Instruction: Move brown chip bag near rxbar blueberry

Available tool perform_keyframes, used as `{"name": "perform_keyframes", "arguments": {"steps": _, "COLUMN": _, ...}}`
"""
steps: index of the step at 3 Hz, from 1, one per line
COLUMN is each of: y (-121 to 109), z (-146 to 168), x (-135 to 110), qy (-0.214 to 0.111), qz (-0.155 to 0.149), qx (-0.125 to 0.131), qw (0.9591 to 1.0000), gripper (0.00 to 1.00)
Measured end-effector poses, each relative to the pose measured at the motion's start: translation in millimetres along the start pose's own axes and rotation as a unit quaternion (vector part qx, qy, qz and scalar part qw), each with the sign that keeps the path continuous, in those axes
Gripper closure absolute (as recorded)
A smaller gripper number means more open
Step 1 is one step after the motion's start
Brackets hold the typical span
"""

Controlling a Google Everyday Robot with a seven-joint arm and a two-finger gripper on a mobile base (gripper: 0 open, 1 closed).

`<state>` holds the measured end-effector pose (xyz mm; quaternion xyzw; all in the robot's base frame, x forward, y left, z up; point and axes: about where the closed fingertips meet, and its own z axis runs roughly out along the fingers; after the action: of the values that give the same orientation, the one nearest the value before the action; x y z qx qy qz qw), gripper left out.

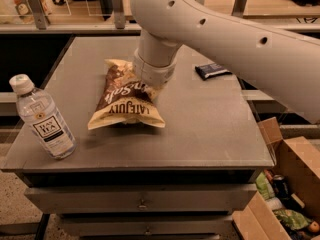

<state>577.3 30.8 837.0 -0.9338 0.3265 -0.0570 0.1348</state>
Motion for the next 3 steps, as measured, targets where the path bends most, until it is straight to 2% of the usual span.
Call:
{"name": "perform_keyframes", "arguments": {"steps": 1, "y": 1.3, "z": -6.8, "x": 5.7, "qy": -0.005, "qz": 0.015, "qx": 0.009, "qw": 0.9998, "gripper": 1.0}}
{"name": "perform_keyframes", "arguments": {"steps": 2, "y": -2.5, "z": -27.4, "x": 10.8, "qy": -0.01, "qz": 0.04, "qx": 0.031, "qw": 0.9987, "gripper": 1.0}}
{"name": "perform_keyframes", "arguments": {"steps": 3, "y": -13.1, "z": -58.1, "x": 23.9, "qy": -0.002, "qz": 0.072, "qx": 0.065, "qw": 0.9953, "gripper": 1.0}}
